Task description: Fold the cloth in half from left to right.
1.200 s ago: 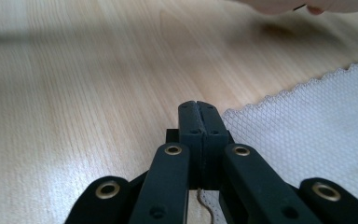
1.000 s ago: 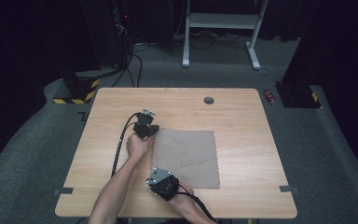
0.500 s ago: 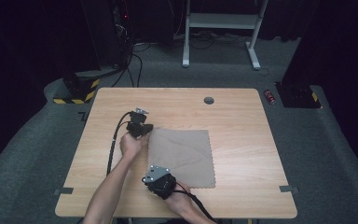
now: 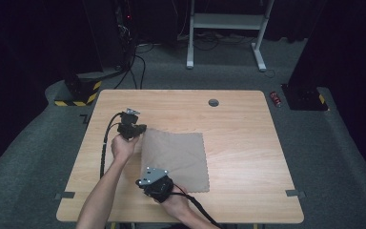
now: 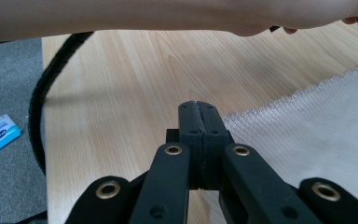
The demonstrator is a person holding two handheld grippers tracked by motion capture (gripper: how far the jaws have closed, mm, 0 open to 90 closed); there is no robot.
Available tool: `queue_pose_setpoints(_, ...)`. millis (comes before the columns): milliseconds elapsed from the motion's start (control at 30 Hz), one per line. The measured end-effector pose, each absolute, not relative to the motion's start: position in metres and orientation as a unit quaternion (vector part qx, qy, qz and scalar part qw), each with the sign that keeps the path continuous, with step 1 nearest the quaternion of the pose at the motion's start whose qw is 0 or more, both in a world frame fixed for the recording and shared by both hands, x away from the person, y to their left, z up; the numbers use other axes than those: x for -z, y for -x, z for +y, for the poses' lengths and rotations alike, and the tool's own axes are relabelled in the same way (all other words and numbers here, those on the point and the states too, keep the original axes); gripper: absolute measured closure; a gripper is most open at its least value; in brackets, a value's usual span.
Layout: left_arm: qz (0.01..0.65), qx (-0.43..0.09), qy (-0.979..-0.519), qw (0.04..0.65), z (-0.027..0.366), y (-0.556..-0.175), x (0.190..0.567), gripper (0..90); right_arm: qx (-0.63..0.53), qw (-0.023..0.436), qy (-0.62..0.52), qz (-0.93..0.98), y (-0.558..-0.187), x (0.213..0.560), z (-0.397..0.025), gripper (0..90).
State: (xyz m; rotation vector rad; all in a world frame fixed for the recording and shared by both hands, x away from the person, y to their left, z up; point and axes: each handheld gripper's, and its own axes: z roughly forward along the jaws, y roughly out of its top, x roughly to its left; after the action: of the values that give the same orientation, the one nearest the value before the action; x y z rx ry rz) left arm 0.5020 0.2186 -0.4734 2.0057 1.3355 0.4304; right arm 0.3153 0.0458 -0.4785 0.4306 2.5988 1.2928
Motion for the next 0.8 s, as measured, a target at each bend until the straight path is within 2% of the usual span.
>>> queue_pose_setpoints(433, 0.500, -0.147, -0.781, 0.343, 0.175, -0.513, 0.496, 89.1, -0.421, 0.110, -0.198, 0.878, -0.319, 0.500, 0.000, 90.0)
queue_pose_setpoints(800, 0.479, -0.145, -0.796, 0.340, 0.149, -0.519, 0.499, 89.1, -0.412, 0.127, -0.227, 0.873, -0.317, 0.508, -0.030, 90.0)
